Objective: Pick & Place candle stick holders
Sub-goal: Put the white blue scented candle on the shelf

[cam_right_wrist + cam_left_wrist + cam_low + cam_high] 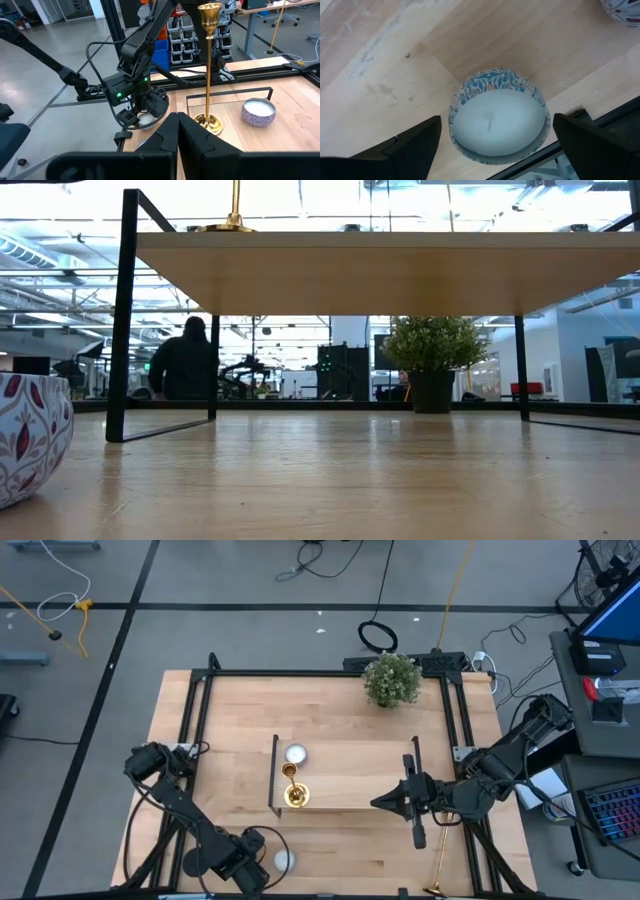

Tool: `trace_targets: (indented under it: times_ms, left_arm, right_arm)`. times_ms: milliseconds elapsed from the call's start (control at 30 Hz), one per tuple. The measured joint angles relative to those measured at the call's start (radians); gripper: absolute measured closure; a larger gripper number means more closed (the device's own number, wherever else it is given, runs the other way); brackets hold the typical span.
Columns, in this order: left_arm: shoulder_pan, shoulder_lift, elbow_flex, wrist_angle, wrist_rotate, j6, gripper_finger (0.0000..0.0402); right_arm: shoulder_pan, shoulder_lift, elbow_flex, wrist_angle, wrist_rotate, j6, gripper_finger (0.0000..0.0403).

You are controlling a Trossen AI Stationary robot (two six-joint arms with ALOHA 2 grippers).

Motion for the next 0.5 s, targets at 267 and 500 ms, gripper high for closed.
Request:
trace_targets:
  times_ms: [267,500]
  left_arm:
    - [0.0,-0.001,0.0,0.033,0.001,0.018,0.0128]
    - [0.001,-0.003,0.001,0.04,-0.005,0.004,0.0129]
  right_arm:
    - [0.0,0.0,0.0,0.007,0.001,-0.001,0.0403]
    - [0.0,0.0,0.0,0.009,0.001,-0.001,0.0403]
